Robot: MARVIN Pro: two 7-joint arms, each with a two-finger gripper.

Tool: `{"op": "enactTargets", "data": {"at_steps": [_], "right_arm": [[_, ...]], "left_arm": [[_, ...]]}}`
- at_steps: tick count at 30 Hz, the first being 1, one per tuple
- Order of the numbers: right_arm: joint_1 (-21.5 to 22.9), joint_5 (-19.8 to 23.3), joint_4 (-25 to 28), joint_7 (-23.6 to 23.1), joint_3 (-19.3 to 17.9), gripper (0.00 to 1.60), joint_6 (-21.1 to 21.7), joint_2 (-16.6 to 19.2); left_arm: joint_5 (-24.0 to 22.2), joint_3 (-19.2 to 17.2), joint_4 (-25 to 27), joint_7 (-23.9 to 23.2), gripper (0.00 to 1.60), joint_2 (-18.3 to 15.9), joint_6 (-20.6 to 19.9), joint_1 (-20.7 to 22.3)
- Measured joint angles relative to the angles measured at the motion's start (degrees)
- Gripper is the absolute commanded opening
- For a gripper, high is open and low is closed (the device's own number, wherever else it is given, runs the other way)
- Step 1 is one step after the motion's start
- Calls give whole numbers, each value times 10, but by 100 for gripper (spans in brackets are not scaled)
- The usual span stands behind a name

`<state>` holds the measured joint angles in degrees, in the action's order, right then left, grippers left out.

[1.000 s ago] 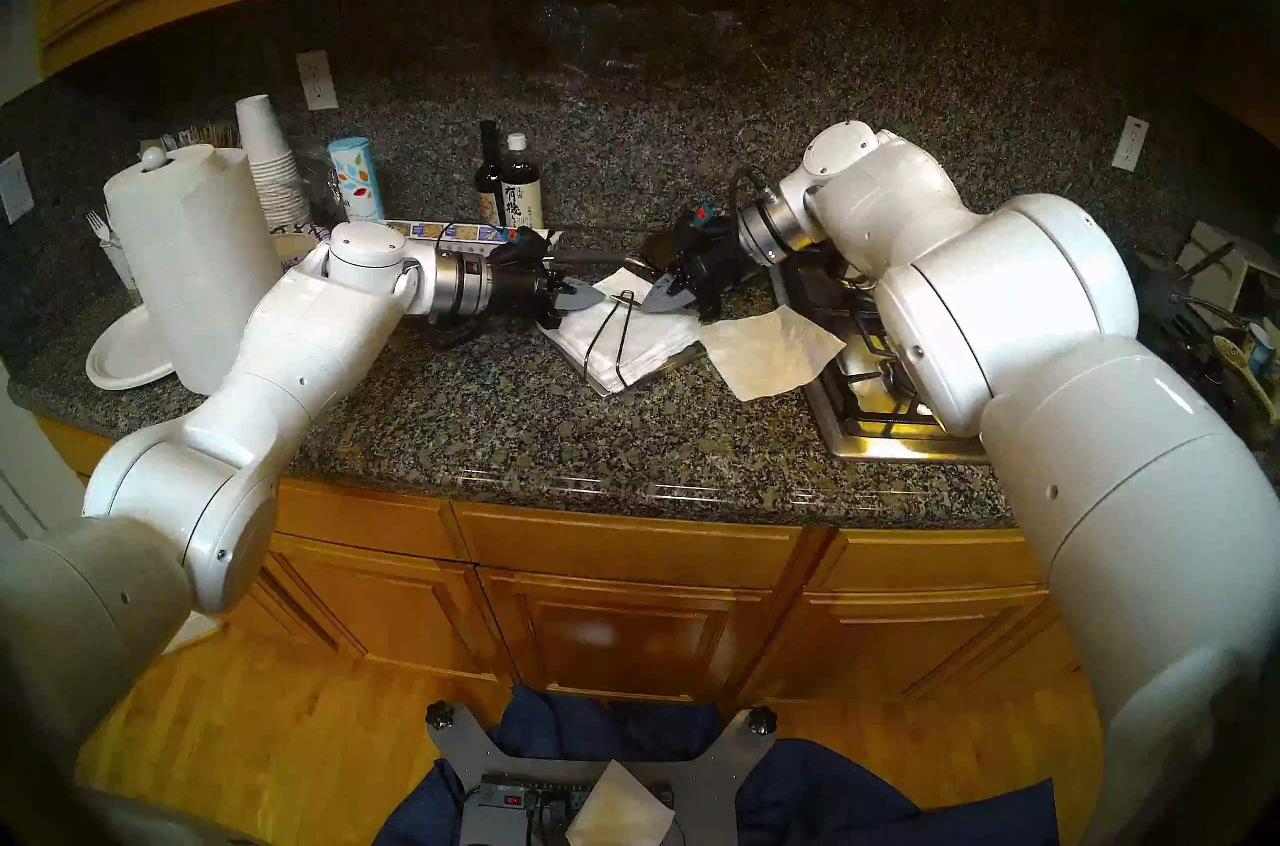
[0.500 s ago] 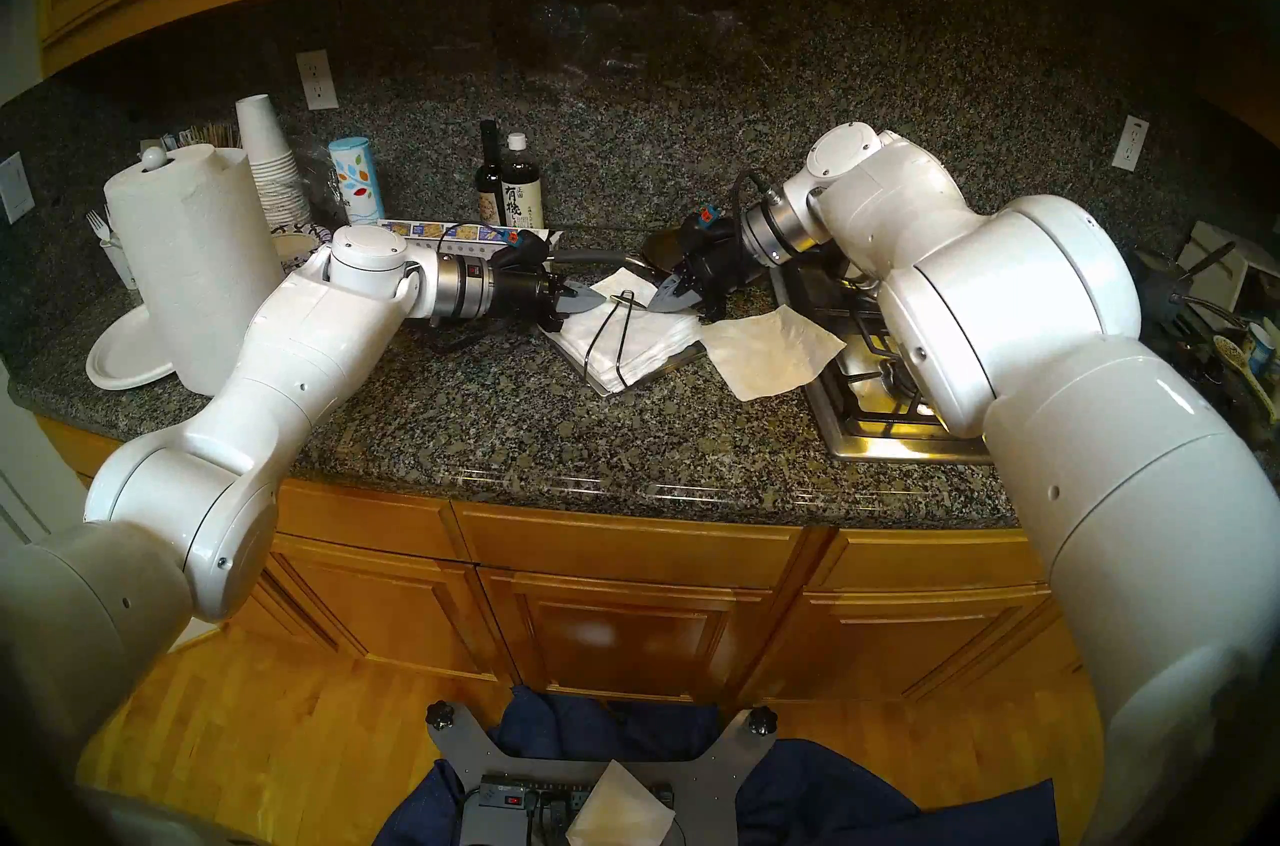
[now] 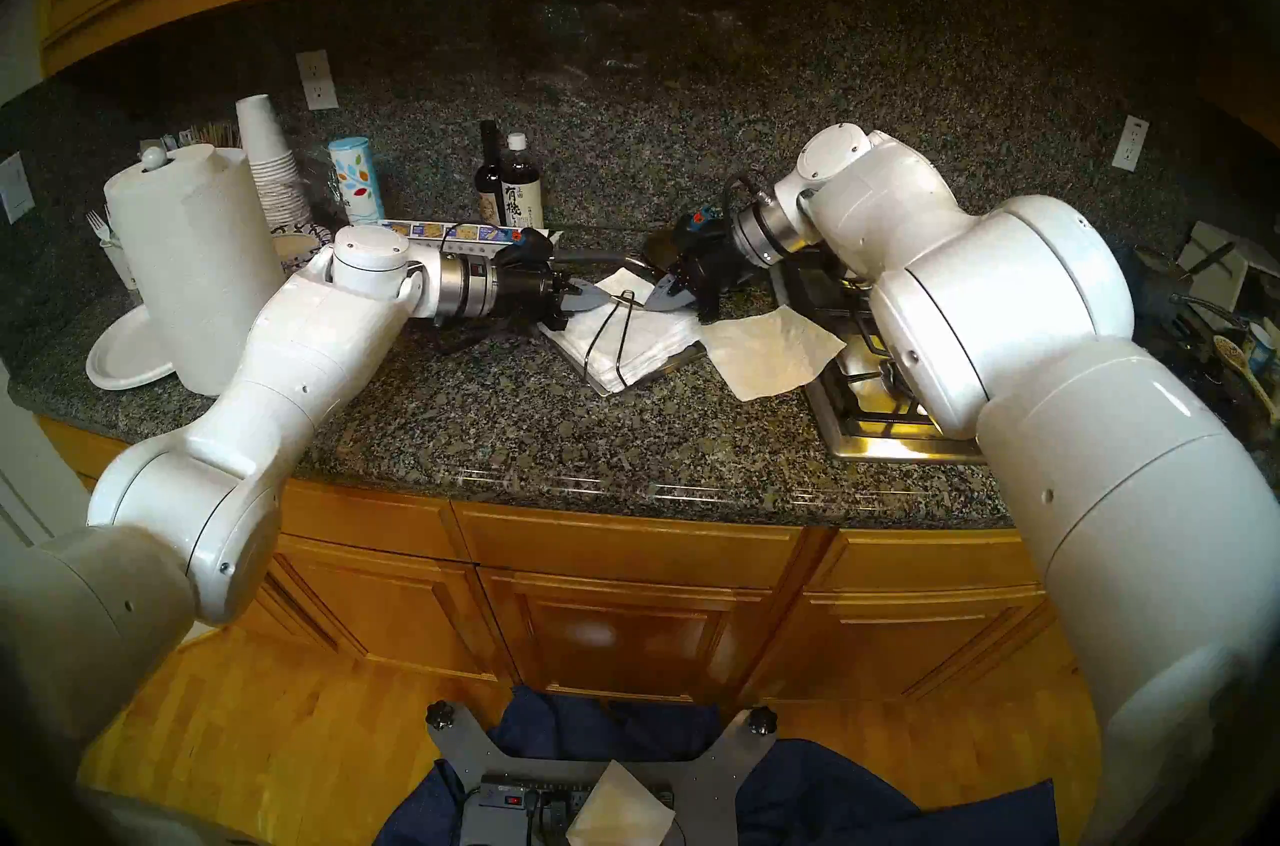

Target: Take napkin out of napkin holder

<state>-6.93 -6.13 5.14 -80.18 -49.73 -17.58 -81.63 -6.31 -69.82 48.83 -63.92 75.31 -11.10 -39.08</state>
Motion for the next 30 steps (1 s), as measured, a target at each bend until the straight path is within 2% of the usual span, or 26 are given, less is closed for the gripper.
{"op": "enactTargets", "data": {"at_steps": [17, 30], "right_arm": [[-2, -4, 0, 8, -1, 24, 3, -6], [-2, -1, 2, 13, -8, 24, -11, -13]], "left_arm": [[-6, -17, 9, -19, 0, 0, -21, -4], [-9, -26, 17, -32, 0, 3, -35, -7]]}}
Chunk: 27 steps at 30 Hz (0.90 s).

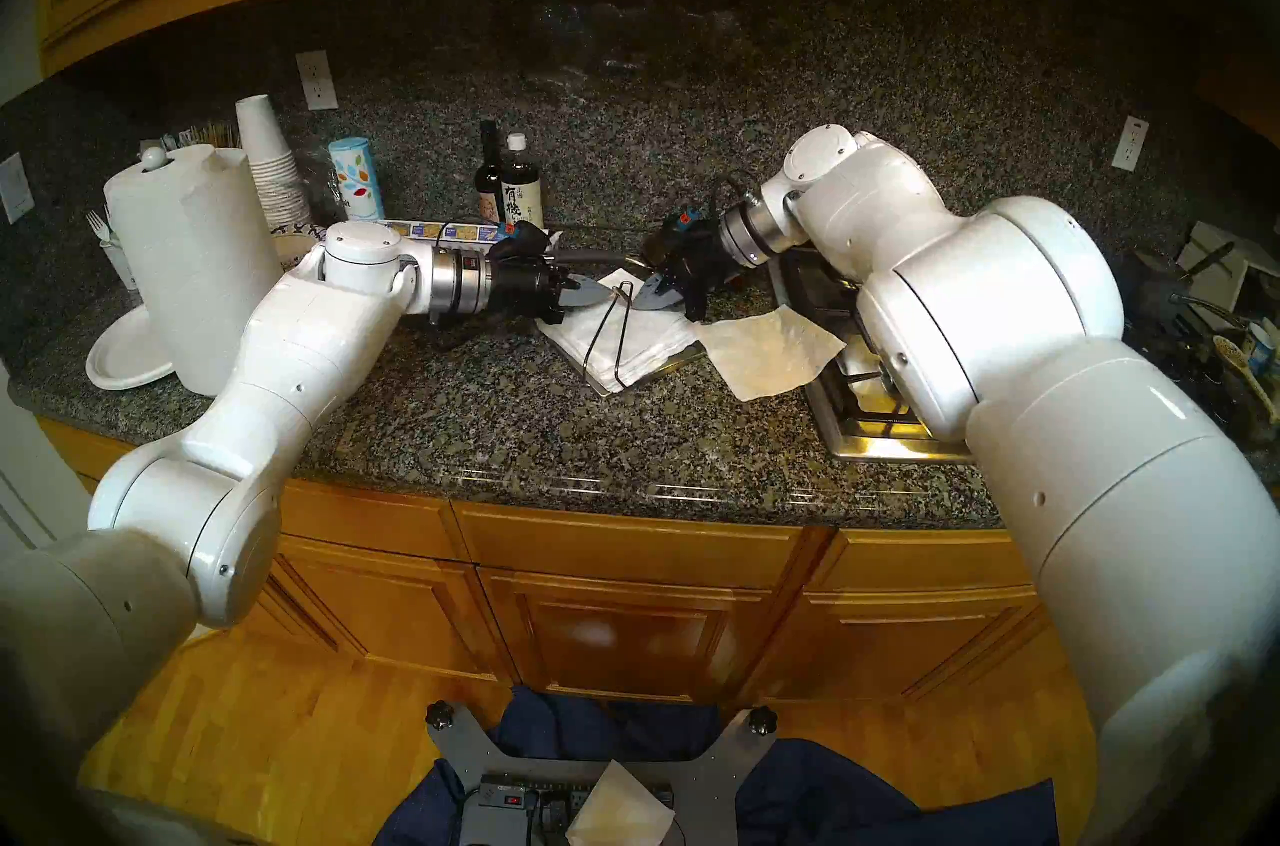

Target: Take napkin out of napkin holder

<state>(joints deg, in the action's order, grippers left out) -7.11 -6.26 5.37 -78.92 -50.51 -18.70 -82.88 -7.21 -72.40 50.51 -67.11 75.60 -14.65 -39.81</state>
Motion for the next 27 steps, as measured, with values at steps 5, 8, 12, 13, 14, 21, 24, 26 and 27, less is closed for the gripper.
{"op": "enactTargets", "data": {"at_steps": [5, 8, 12, 13, 14, 21, 24, 26, 27], "right_arm": [[0, 1, 0, 3, -4, 26, -5, -3], [0, 1, 0, 4, -5, 25, -8, -5], [0, 1, 0, 5, -6, 25, -10, -5], [0, 1, 0, 6, -6, 25, -10, -5], [0, 1, -1, 6, -6, 26, -11, -6], [0, 1, -2, 8, -6, 27, -11, -6], [0, 1, -3, 10, -8, 27, -10, -5], [-1, 1, -4, 11, -8, 27, -9, -4], [-1, 1, -4, 12, -9, 27, -9, -4]], "left_arm": [[0, -2, 3, -2, 0, 1, -2, -1], [0, -4, 6, -4, 0, 2, -2, -1], [1, -4, 10, -5, 0, 4, -1, -1], [1, -4, 11, -5, 0, 4, -1, -1], [1, -4, 12, -6, 0, 5, -1, -1], [2, -5, 19, -6, 0, 6, 0, -3], [2, -6, 22, -6, 0, 6, 0, -5], [2, -8, 25, -5, 0, 6, 0, -6], [2, -8, 26, -4, 1, 5, 0, -6]]}}
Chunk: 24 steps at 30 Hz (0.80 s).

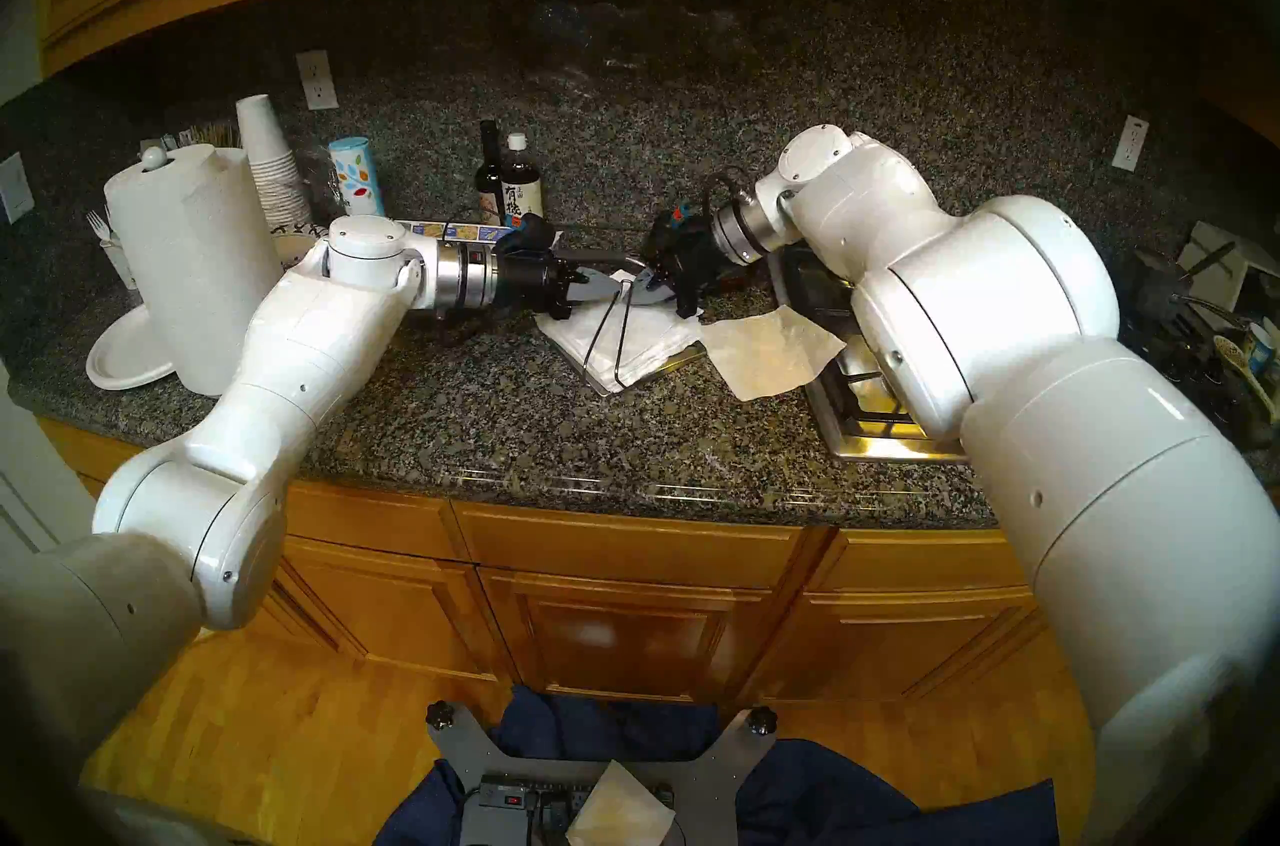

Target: Take napkin out of napkin holder

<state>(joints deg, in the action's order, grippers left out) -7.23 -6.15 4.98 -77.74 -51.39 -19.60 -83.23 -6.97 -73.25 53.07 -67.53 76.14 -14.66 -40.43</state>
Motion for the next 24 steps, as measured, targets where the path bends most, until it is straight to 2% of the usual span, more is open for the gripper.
{"op": "enactTargets", "data": {"at_steps": [14, 24], "right_arm": [[-3, -3, 0, 7, 1, 27, 8, 8], [-2, -5, 1, 8, 1, 28, 10, 15]], "left_arm": [[0, -14, 13, 15, 3, -19, -5, -7], [2, -5, 13, 16, 3, -12, -9, -12]]}}
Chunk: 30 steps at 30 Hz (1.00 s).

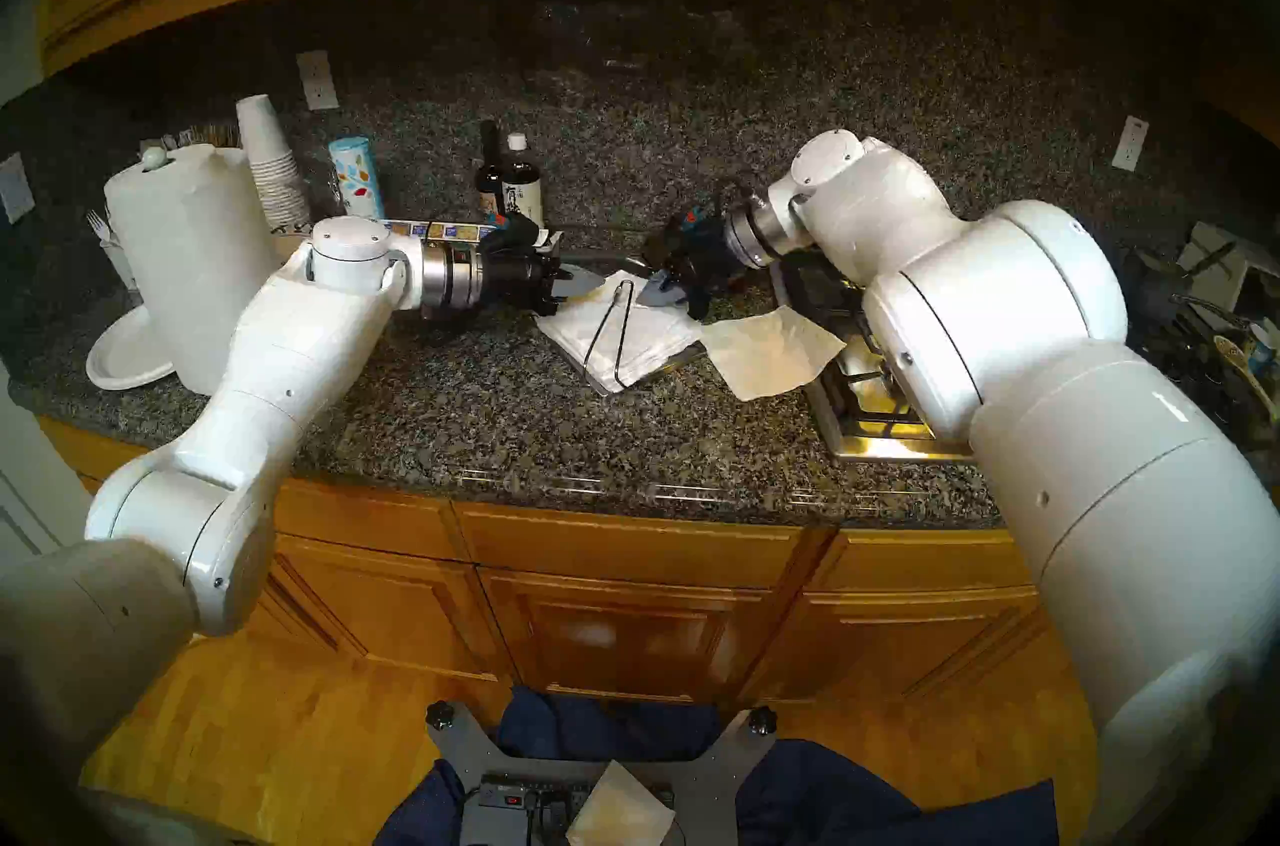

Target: Take napkin out of napkin holder

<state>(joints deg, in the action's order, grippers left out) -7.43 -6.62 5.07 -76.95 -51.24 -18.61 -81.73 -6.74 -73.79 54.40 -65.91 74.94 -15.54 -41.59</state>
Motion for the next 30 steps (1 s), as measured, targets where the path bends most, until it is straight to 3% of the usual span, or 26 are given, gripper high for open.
{"op": "enactTargets", "data": {"at_steps": [9, 14, 15, 17, 22, 24, 25, 28, 30], "right_arm": [[2, 0, 1, -4, -1, 28, -3, 5], [3, 0, 1, -9, -1, 29, -7, 7], [3, 0, 1, -11, -1, 29, -8, 7], [3, 0, 1, -13, -1, 30, -10, 8], [4, 1, 1, -18, -2, 31, -12, 10], [4, 1, 1, -20, -2, 32, -14, 11], [4, 1, 1, -21, -2, 32, -14, 11], [5, 1, 1, -22, -3, 33, -15, 12], [5, 1, 1, -22, -3, 33, -15, 12]], "left_arm": [[7, 7, -3, 3, 2, 5, -2, -3], [9, 5, -3, 10, 15, 2, 0, -3], [10, 5, -3, 11, 29, -1, 1, -3], [12, 6, -3, 11, 36, -4, 2, -3], [16, 8, -4, 6, 75, -12, 4, -3], [17, 10, -4, 2, 80, -13, 6, -3], [17, 11, -5, 0, 107, -13, 6, -3], [18, 12, -6, -4, 142, -13, 8, -2], [18, 13, -7, -7, 142, -12, 9, -1]]}}
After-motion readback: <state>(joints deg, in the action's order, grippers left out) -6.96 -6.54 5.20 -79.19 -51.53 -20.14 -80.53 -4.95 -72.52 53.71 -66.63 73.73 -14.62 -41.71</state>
